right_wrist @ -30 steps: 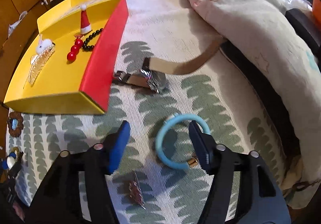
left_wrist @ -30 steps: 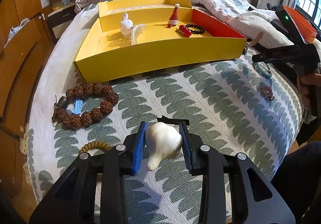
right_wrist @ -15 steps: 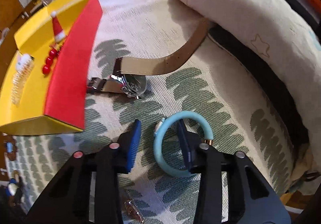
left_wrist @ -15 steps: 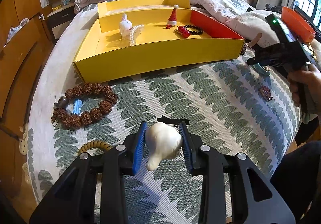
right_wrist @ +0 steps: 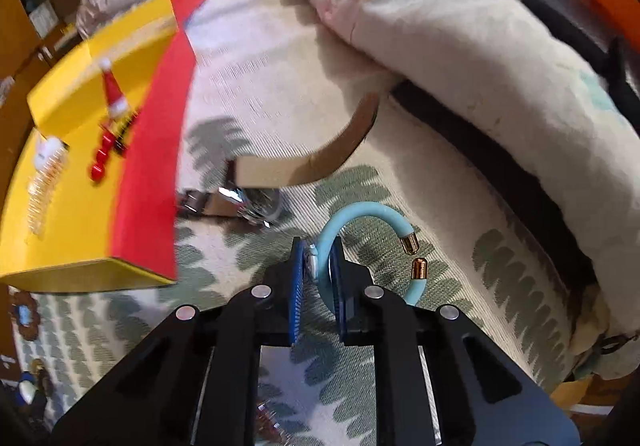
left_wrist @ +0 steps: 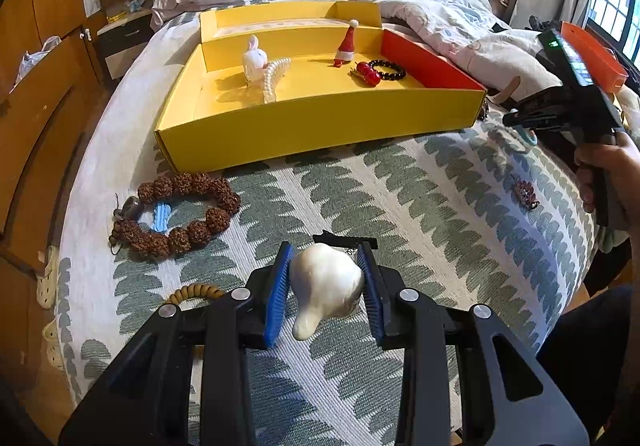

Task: Organize jewelry
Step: 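Carry the white ornament and blue bangle into the yellow box and open both tools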

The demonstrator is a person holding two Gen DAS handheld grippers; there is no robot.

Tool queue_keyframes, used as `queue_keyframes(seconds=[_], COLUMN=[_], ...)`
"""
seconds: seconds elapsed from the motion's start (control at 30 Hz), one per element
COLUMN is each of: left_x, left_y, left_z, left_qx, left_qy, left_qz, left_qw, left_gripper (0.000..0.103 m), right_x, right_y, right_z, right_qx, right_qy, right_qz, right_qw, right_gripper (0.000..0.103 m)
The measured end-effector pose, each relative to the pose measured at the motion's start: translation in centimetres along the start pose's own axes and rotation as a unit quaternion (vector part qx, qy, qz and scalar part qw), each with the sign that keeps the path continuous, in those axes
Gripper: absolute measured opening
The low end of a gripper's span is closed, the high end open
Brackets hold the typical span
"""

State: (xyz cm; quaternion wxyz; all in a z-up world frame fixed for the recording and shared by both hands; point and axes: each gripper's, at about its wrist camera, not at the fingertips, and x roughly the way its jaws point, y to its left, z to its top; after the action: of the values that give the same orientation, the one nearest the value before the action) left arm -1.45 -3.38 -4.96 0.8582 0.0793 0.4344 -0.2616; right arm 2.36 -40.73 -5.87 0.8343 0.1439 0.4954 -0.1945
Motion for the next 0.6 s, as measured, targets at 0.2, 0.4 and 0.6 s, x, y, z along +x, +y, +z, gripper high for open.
queue_keyframes(seconds=[0.2,0.4,0.6], left_x=[-0.5,-1.3,0.4], left_y=[0.6,1.8,2.8], left_z=[1.4,5.3,10.8], left_qx=[-0.014,-0.029,-0.053], left_qy=[-0.009,-0.028,-0.023], left_qz=[0.0,-0.001,-0.005], left_qw=[0.9999,0.9992,0.9983], left_gripper=[0.034,0.034,0.034], right_x=[-4.6,-8.1,-9.3], right_y=[2.4,8.4,14.9], right_z=[0.2,1.9,4.5], right_qx=[-0.022,-0.085,-0.137], right_qy=[-0.053,-0.088,-0.088], right_qz=[0.044,0.088,0.141], right_qw=[0.997,0.988,0.977], right_gripper=[0.014,0.014,0.014])
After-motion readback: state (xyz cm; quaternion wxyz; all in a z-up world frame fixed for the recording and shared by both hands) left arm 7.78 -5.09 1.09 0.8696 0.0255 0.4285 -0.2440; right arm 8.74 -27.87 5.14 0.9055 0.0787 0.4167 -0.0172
